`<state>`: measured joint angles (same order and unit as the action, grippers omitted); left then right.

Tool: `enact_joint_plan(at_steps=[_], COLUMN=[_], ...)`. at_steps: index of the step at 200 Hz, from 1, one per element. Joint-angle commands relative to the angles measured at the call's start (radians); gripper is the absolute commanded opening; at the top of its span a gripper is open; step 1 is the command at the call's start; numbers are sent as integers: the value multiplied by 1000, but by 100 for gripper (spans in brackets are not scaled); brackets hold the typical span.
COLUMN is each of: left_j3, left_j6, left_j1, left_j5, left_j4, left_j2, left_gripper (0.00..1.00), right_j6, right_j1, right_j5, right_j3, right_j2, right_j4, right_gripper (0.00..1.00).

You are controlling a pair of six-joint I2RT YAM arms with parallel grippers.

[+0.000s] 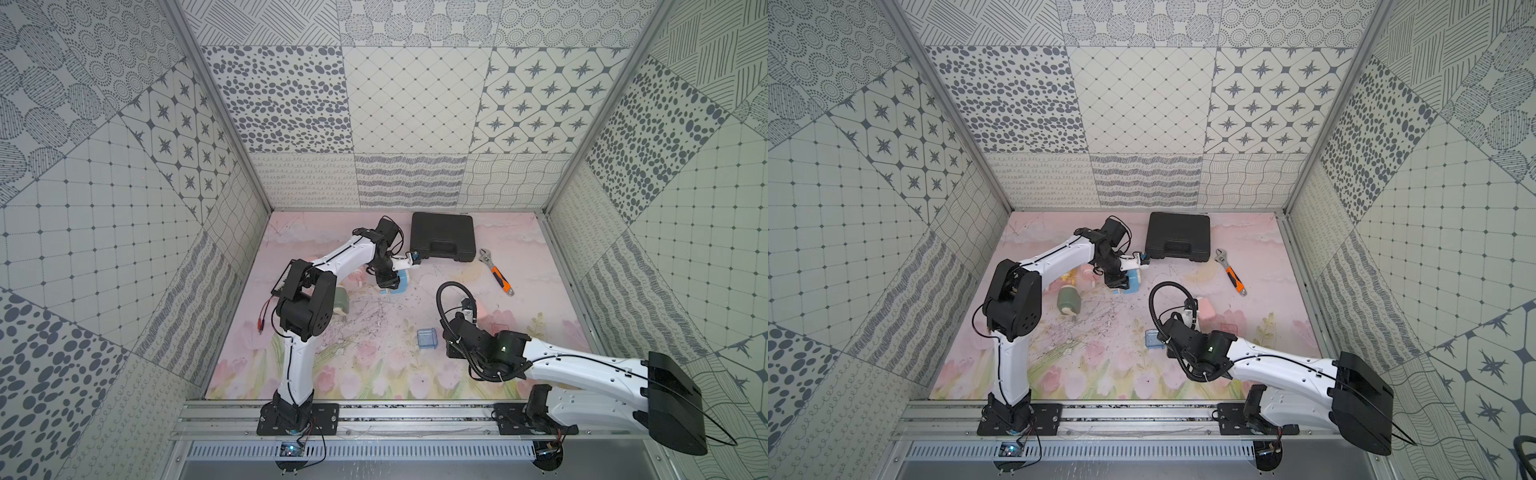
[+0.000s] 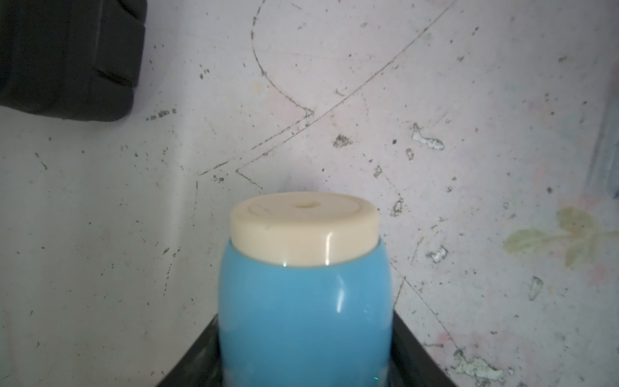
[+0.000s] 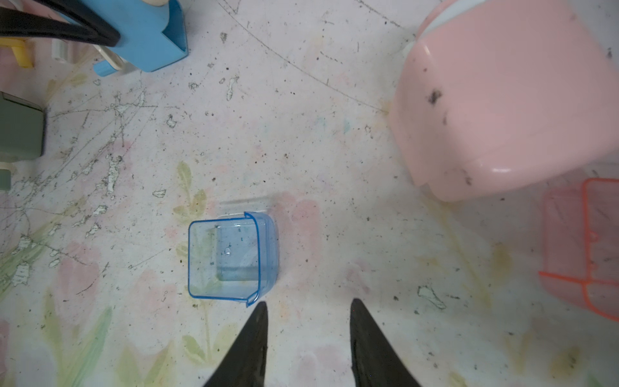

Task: Put the tray back into the pencil sharpener
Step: Pick up the pencil sharpener from the center of the board, then close the container of the pencil sharpener.

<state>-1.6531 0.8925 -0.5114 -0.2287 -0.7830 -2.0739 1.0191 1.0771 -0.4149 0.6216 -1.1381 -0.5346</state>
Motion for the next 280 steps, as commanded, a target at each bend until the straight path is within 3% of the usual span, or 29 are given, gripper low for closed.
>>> enact_joint_plan(at_steps=[1, 26, 52, 82, 127, 181, 217, 280], left_j3=[6, 65, 216, 414, 616, 658, 654, 656], left_j6=[23, 4, -32, -90, -158, -225, -230, -248], left_j1=[-1, -3, -15, -62, -178, -295, -351, -370], left_j5=[-32, -32, -63, -92, -34, -39, 5, 70], left_j4=[-85, -74, -11, 56, 116, 188, 211, 272], left_j2=[9, 94, 243, 419, 575, 543, 508, 469], left_gripper=[47, 46, 46, 48, 48, 52, 51, 51], right_j6=[24, 32, 51, 46, -8, -76, -69, -80], right_j1=[4, 4, -1, -57, -155, -261, -262, -262], right_j5=[2, 10, 26, 132, 277, 463, 488, 541], right_j3=[0, -3, -25, -59, -55, -74, -77, -61], right_j2=[3, 9, 17, 13, -3, -96, -150, -258], right_j4=[5, 11, 47, 136, 211, 347, 411, 480], right_gripper=[42, 42, 42, 42, 42, 42, 42, 38])
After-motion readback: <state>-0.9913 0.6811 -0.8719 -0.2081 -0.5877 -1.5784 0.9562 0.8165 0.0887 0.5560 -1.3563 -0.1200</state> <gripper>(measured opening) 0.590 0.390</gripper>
